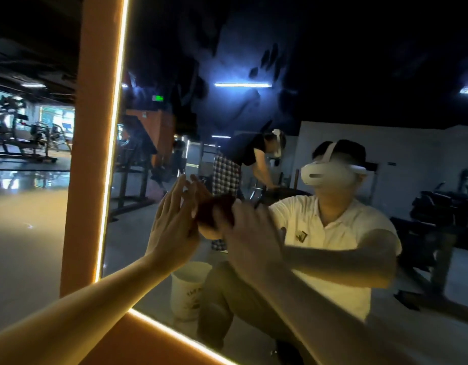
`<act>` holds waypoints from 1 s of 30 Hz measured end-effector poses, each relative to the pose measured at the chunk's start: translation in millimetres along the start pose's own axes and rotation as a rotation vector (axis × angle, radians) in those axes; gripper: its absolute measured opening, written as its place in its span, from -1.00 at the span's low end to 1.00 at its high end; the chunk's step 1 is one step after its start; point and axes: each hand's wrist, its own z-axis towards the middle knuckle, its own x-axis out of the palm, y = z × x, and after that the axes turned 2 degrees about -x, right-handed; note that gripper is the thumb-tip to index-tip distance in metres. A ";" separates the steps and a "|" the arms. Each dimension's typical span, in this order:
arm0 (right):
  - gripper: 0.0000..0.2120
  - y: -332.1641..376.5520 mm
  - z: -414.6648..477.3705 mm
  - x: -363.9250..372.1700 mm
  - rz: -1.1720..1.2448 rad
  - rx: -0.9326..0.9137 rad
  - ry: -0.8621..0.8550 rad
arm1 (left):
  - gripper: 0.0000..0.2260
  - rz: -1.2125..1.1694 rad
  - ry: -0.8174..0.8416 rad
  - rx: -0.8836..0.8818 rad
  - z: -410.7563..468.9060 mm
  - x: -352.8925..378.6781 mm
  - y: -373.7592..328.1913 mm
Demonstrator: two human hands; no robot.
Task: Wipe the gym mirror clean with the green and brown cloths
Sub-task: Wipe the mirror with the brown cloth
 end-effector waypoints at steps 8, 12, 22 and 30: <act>-0.62 -43.5 36.1 -15.4 -0.041 -0.096 -0.019 | -0.31 -0.008 0.054 0.100 2.3 10.6 27.5; -0.47 -103.3 92.6 -66.5 -0.191 0.413 -0.322 | -0.26 0.013 0.065 0.157 0.6 8.8 34.1; -0.40 64.5 60.1 45.4 -0.028 -0.001 0.048 | -0.46 -0.282 -0.095 0.064 12.4 -14.5 83.7; -0.73 -5.8 87.4 -0.9 -0.034 0.099 -0.076 | -0.44 -0.250 0.048 0.130 14.6 -20.6 109.0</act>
